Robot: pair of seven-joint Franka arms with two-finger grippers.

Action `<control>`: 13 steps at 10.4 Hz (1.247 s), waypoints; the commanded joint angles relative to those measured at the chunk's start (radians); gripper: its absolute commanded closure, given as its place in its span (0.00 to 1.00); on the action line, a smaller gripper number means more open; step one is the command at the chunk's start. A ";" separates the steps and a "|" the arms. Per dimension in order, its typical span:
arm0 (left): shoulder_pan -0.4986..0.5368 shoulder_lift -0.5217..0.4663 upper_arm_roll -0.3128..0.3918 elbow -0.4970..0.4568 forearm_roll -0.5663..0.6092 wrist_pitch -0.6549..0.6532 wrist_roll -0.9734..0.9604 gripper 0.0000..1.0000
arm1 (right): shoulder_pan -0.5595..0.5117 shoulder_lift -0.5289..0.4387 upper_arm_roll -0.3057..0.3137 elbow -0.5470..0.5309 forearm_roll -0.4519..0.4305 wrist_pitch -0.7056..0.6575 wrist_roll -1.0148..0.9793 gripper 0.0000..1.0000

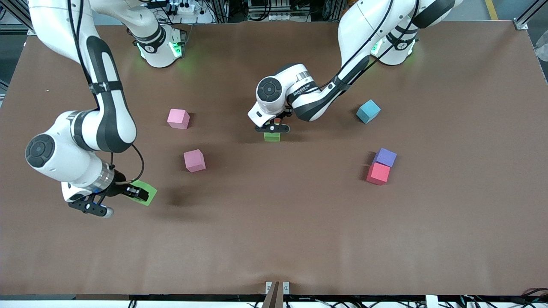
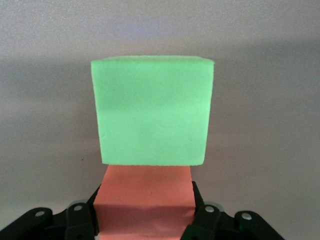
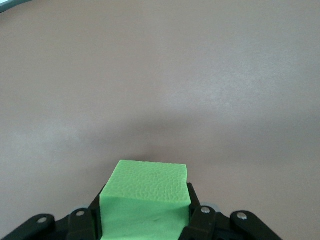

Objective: Arrange blocks into number 1
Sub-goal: 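Place the green block in the column with the right gripper while the left gripper withdraws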

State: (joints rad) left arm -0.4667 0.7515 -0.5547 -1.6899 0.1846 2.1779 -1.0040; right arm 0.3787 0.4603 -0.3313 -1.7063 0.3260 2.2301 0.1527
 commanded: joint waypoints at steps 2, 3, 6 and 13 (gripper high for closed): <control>-0.026 0.049 0.006 0.062 0.039 0.005 0.004 1.00 | 0.045 -0.075 -0.012 -0.087 -0.007 0.011 -0.083 0.45; -0.033 0.051 0.028 0.064 0.039 0.005 0.002 1.00 | 0.055 -0.078 -0.011 -0.087 -0.007 0.005 -0.097 0.45; -0.059 0.046 0.055 0.068 0.042 0.005 0.001 1.00 | 0.092 -0.097 -0.008 -0.115 -0.004 0.011 -0.091 0.46; -0.050 0.040 0.055 0.070 0.055 0.003 -0.001 1.00 | 0.141 -0.107 -0.006 -0.131 0.011 0.013 -0.085 0.47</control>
State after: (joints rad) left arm -0.5109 0.7888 -0.5042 -1.6304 0.2097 2.1784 -1.0036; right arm 0.5120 0.3922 -0.3322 -1.7972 0.3271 2.2304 0.0688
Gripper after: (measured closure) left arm 0.357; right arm 0.388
